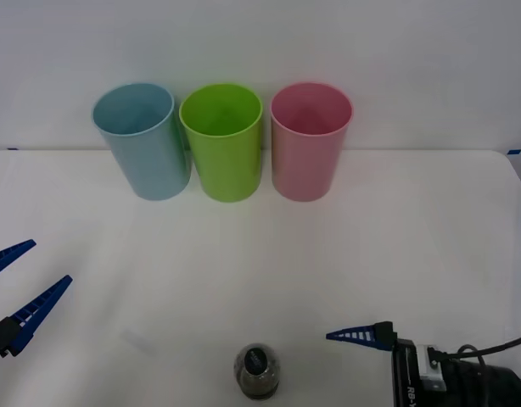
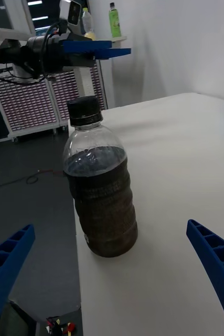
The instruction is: Grasp the object on the table and drop it into the matching bin: aluminum can to the light blue bin, PET bottle to the pink bin.
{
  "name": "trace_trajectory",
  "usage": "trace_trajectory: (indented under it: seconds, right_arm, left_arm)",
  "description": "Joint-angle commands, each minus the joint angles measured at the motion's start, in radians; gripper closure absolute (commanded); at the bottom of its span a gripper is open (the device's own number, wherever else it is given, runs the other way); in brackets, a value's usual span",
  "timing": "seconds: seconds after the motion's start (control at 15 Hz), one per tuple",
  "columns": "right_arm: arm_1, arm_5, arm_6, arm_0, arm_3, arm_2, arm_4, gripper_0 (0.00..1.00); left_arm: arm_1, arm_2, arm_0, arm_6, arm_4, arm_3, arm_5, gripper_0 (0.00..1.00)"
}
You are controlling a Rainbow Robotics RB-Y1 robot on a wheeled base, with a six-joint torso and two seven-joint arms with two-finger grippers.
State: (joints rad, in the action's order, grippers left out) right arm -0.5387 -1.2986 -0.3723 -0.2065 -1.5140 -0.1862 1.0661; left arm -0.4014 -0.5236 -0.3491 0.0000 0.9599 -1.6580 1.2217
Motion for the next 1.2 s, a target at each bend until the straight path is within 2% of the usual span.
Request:
trace_trajectory:
  seconds: [0.07,0.8,0.93,1.2]
  right_arm:
    - [0.011,0.059,-0.083,0.035,0.0,-0.065,0.0,0.0]
    - [0.039,0.288,-0.149,0.107,0.0,-0.265,0.017,0.0]
    - [0.057,0.303,-0.154,0.116,0.012,-0.276,0.029,0.0]
    - [0.118,0.268,-0.181,0.193,0.144,-0.295,0.031,0.0]
  left_arm:
    - [0.0,0.0,0.0,0.0,0.0,0.0,0.0,0.0]
    - [0.0,0.0,0.0,0.0,0.0,0.0,0.0,0.0]
    - [0.0,0.0,0.0,0.0,0.0,0.0,0.0,0.0]
    - [0.0,0.0,0.0,0.0,0.0,0.0,0.0,0.0]
